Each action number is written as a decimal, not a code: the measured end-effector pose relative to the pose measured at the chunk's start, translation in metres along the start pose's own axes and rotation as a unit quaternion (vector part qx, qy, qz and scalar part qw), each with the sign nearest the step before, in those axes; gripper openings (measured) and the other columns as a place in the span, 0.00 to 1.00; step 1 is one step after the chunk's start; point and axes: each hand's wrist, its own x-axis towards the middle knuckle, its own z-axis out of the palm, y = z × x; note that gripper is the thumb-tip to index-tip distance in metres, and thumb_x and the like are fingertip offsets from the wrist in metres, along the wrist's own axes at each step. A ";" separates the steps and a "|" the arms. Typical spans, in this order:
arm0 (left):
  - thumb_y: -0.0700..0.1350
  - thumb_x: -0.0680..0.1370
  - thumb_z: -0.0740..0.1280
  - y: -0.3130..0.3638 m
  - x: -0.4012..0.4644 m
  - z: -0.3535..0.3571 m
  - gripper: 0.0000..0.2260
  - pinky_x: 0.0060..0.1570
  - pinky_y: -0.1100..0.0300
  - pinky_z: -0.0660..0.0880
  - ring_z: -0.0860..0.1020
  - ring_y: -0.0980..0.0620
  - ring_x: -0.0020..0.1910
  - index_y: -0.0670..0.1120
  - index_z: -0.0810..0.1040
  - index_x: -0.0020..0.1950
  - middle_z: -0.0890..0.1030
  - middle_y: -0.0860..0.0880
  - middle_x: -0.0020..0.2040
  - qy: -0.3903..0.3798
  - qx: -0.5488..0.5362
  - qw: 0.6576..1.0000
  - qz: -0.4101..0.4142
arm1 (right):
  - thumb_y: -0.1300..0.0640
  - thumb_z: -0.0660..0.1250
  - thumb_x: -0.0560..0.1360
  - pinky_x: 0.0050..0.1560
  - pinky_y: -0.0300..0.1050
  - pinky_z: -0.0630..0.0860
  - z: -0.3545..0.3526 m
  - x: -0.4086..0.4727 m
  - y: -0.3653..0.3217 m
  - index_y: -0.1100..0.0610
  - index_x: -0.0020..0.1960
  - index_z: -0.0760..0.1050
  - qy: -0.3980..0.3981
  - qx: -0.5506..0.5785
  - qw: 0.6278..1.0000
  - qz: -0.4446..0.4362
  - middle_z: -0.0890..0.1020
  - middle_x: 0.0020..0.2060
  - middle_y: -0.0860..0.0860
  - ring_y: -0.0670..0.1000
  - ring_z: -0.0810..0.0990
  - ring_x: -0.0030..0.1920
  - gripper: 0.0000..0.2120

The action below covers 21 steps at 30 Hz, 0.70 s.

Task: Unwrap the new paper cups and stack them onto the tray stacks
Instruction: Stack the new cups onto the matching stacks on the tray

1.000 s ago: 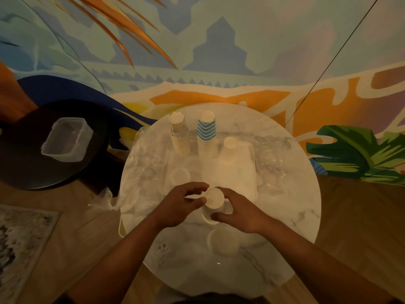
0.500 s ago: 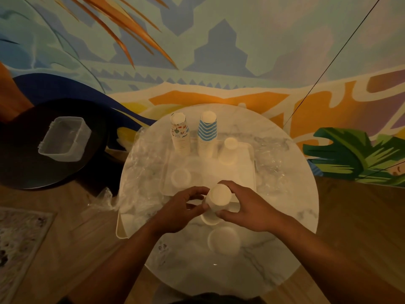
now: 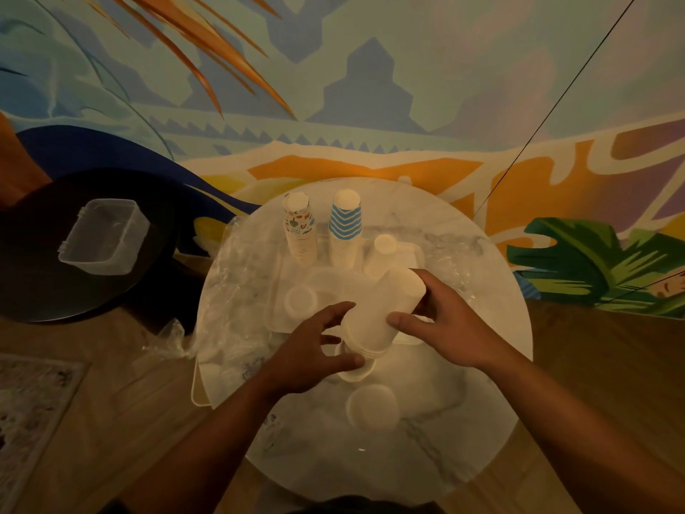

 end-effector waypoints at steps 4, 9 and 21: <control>0.46 0.70 0.81 0.009 0.008 0.001 0.34 0.62 0.60 0.77 0.77 0.59 0.65 0.58 0.71 0.71 0.79 0.62 0.65 0.031 -0.013 0.999 0.025 | 0.60 0.74 0.75 0.54 0.41 0.79 0.002 0.005 0.003 0.54 0.66 0.73 0.025 0.074 0.997 0.015 0.84 0.54 0.44 0.47 0.83 0.57 0.22; 0.52 0.68 0.80 0.014 0.016 -0.002 0.34 0.62 0.52 0.78 0.79 0.55 0.63 0.55 0.73 0.72 0.80 0.58 0.65 0.044 -0.028 0.998 0.032 | 0.62 0.74 0.75 0.53 0.42 0.80 -0.004 0.014 0.003 0.56 0.66 0.73 0.044 0.098 0.994 0.022 0.84 0.55 0.49 0.48 0.83 0.56 0.22; 0.54 0.67 0.79 0.024 0.046 -0.015 0.31 0.61 0.52 0.79 0.80 0.56 0.62 0.56 0.75 0.69 0.82 0.58 0.62 0.071 -0.023 0.996 0.054 | 0.64 0.74 0.75 0.50 0.36 0.79 -0.019 0.046 -0.009 0.55 0.66 0.74 0.053 0.062 0.997 0.012 0.82 0.54 0.47 0.42 0.83 0.53 0.21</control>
